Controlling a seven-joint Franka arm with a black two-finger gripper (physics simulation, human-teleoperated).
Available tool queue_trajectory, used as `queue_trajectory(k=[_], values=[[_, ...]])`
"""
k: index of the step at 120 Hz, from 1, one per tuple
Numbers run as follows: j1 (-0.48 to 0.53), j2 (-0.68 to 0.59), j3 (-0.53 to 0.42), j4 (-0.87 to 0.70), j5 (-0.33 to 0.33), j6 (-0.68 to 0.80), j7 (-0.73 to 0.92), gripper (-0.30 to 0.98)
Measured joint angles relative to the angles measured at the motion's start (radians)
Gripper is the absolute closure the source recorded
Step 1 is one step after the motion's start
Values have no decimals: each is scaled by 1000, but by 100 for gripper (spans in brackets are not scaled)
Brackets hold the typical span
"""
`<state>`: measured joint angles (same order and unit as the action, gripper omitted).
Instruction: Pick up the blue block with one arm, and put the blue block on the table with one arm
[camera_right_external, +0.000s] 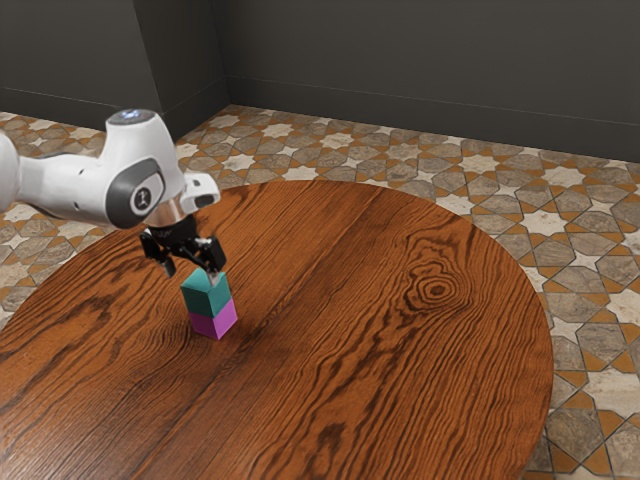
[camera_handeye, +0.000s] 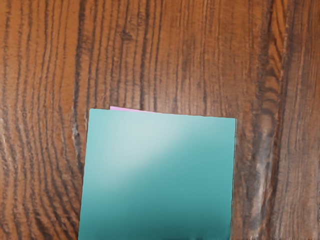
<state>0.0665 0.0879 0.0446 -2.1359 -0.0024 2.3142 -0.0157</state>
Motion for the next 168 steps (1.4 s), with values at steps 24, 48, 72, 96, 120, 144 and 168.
queue_trajectory(k=[24,48,72,96,120,144,168], values=[[-9,22,0,-4,-6,27,54,0],[0,63,1,0,-7,60,91,0],[2,99,4,8,-7,80,117,0],[4,135,5,36,-6,95,137,0],[7,144,6,37,-7,102,150,0],[6,136,7,37,2,105,142,23],[6,142,8,114,46,106,130,30]])
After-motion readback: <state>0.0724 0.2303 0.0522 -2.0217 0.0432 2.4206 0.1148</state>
